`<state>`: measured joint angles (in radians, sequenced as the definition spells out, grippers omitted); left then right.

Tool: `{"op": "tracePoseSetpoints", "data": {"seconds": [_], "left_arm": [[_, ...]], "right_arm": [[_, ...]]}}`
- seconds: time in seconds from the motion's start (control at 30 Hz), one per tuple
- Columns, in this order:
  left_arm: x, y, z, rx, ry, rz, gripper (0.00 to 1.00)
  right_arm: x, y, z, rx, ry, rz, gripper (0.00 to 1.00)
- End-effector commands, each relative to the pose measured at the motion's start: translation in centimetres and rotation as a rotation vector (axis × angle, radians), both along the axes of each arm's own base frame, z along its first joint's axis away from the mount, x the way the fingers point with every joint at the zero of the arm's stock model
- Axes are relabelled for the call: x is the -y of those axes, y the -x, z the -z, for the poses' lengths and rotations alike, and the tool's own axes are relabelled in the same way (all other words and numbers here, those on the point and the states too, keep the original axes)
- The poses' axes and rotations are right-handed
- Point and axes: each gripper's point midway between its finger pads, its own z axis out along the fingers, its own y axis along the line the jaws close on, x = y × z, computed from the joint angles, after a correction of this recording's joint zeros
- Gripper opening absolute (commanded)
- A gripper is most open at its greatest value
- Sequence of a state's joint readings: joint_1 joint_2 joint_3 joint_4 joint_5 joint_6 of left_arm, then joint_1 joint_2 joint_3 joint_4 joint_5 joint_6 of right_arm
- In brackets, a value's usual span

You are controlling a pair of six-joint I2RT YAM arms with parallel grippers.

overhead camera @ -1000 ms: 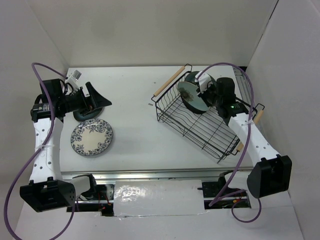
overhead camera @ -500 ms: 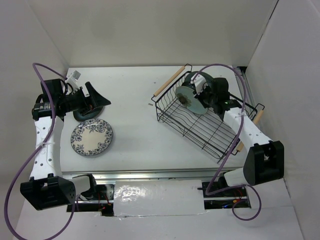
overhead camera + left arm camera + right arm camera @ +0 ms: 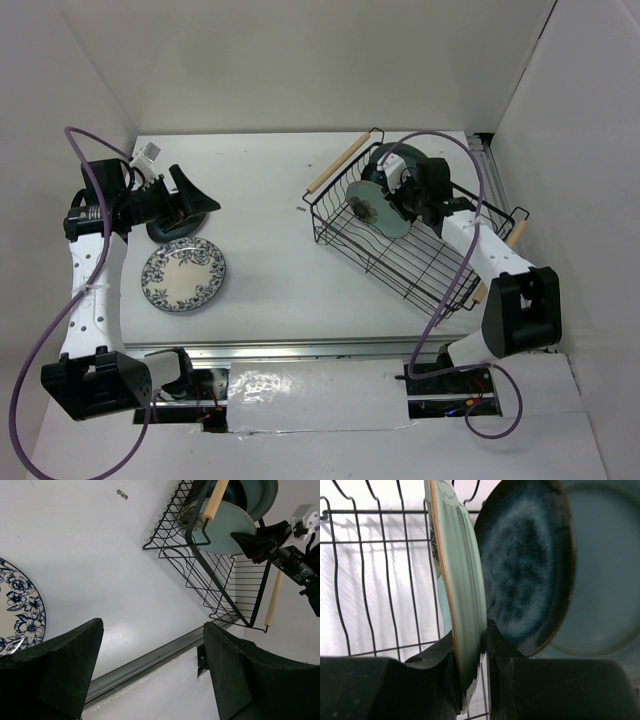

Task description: Load the plates into the dish rack

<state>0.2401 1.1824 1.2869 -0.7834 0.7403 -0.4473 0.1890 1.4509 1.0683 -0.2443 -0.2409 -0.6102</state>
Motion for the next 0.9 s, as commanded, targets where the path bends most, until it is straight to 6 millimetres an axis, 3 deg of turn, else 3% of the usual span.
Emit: {"op": "tracePoseSetpoints", "data": {"seconds": [0.0, 0.17, 0.2, 0.23, 0.3, 0.33, 0.37, 0.53, 0.7, 0.8, 0.87], "left_arm": [[-0.3, -0.4, 0.1, 0.022, -0.009, 0.003, 0.93], [-0.3, -0.6, 0.4, 0.008, -0.001, -0.005, 0.93], [-0.3, -0.6, 0.5, 0.007, -0.001, -0.005, 0.93], [-0.4, -0.6, 0.8, -0.005, 0.001, -0.01, 0.93], [-0.5, -0.8, 1.2, -0.009, -0.002, -0.015, 0.93], [-0.5, -0.9, 1.6, -0.021, 0.0, -0.014, 0.93], [-0.5, -0.9, 1.9, -0.029, 0.0, -0.015, 0.93], [-1.5, -1.7, 4.2, -0.109, -0.016, -0.066, 0.93], [-3.1, -2.6, 6.1, -0.188, -0.054, -0.147, 0.94], [-5.3, -3.7, 7.3, -0.241, -0.084, -0.247, 0.94], [-7.1, -4.4, 8.5, -0.297, -0.087, -0.339, 0.94]], "right_arm": [[-0.7, -2.6, -5.2, 0.155, -0.058, -0.002, 0.0], [-0.7, -2.8, -5.8, 0.146, -0.064, 0.009, 0.26], [-0.8, -2.8, -6.1, 0.15, -0.072, 0.012, 0.35], [-0.8, -2.7, -6.7, 0.164, -0.081, 0.011, 0.55], [-1.2, -2.4, -7.3, 0.183, -0.096, 0.0, 0.78], [-1.3, -2.3, -7.8, 0.196, -0.103, -0.002, 0.95], [-1.3, -2.1, -8.5, 0.217, -0.106, -0.003, 1.0], [-2.0, -1.0, -11.9, 0.278, -0.13, -0.008, 1.0], [-2.0, 1.1, -17.1, 0.394, -0.163, -0.005, 1.0], [-2.4, 2.4, -19.6, 0.439, -0.213, 0.008, 1.0], [-3.8, 4.1, -21.8, 0.428, -0.346, -0.003, 1.0]]}}
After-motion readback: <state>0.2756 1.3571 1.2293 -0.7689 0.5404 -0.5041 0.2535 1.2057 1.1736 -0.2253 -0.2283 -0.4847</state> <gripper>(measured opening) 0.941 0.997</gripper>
